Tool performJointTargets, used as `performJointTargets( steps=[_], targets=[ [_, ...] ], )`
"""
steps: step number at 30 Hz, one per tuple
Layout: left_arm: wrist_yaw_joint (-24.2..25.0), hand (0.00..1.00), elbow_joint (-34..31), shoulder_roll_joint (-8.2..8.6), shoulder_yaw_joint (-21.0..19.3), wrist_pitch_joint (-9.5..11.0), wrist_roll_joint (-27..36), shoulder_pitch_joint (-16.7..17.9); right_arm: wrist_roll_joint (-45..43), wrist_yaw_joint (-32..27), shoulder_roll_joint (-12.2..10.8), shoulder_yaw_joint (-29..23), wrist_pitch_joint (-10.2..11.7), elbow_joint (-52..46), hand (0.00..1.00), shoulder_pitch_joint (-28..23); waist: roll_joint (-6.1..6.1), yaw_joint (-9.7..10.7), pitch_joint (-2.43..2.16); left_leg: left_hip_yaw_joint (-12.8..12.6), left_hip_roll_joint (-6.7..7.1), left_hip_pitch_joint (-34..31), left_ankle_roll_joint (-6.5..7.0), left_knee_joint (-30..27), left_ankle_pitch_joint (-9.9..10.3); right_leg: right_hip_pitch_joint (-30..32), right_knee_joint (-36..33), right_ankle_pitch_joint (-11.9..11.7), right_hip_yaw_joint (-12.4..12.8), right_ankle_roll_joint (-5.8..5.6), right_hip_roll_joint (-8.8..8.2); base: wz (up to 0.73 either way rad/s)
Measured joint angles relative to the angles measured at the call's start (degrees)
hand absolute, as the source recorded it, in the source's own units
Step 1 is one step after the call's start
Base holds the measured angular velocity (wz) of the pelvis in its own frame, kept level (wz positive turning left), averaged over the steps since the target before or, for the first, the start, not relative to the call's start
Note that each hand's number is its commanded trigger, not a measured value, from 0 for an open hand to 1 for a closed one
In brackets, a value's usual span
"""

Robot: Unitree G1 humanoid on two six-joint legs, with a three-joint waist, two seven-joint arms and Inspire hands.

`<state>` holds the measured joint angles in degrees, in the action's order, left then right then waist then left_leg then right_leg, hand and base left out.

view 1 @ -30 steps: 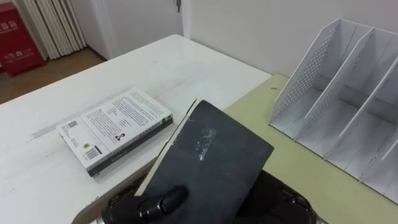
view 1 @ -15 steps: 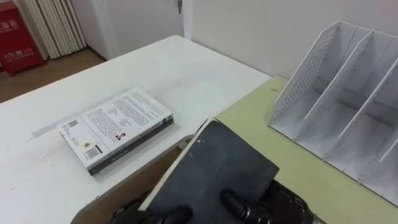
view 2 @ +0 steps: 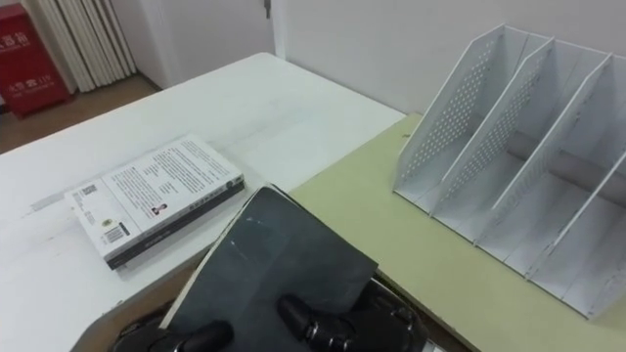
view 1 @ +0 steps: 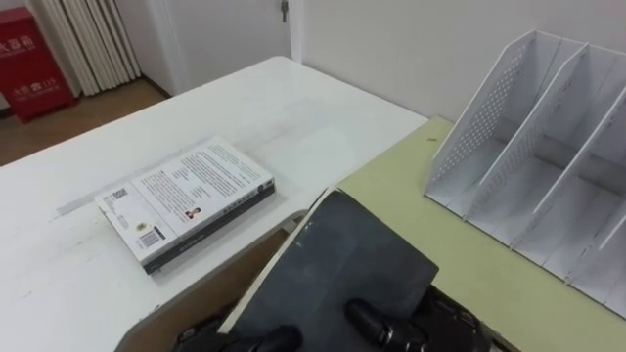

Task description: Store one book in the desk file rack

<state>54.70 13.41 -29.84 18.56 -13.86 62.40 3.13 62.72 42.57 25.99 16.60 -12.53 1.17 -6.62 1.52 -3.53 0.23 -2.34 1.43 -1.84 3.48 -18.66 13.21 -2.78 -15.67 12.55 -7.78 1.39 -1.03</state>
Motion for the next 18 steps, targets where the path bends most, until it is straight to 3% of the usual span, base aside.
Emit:
performJointTargets(
  steps=[5,12,18],
  targets=[
    [-0.58,0.00,0.06,-0.13,-0.43,0.54,-0.71,1.52,0.03,-1.19,0.21,-0.01,0.57,0.00,1.00,-0.01,-0.68,-0.03,-0.41,-0.26,0.00,0.57,-0.01,0.43,-0.01,-0.36,0.07,0.00,0.24,0.00,0.03,-0.02],
    [-3.53,0.00,6.42,0.42,-0.43,1.29,-7.19,3.81,-2.73,-6.55,0.55,-1.77,0.85,0.03,1.00,0.03,-0.86,0.70,0.05,-0.33,0.08,2.53,-0.02,1.32,-0.02,-2.06,0.44,0.00,0.22,-0.02,0.14,0.00],
    [-10.54,0.00,17.73,4.79,-2.65,3.10,-17.49,6.45,-10.05,-14.94,-1.43,-8.99,2.77,0.00,1.00,1.63,-1.09,1.94,0.36,-0.62,0.17,2.68,-0.05,1.50,-0.12,-2.31,1.23,0.00,-0.06,-0.01,0.30,0.00]
  ],
)
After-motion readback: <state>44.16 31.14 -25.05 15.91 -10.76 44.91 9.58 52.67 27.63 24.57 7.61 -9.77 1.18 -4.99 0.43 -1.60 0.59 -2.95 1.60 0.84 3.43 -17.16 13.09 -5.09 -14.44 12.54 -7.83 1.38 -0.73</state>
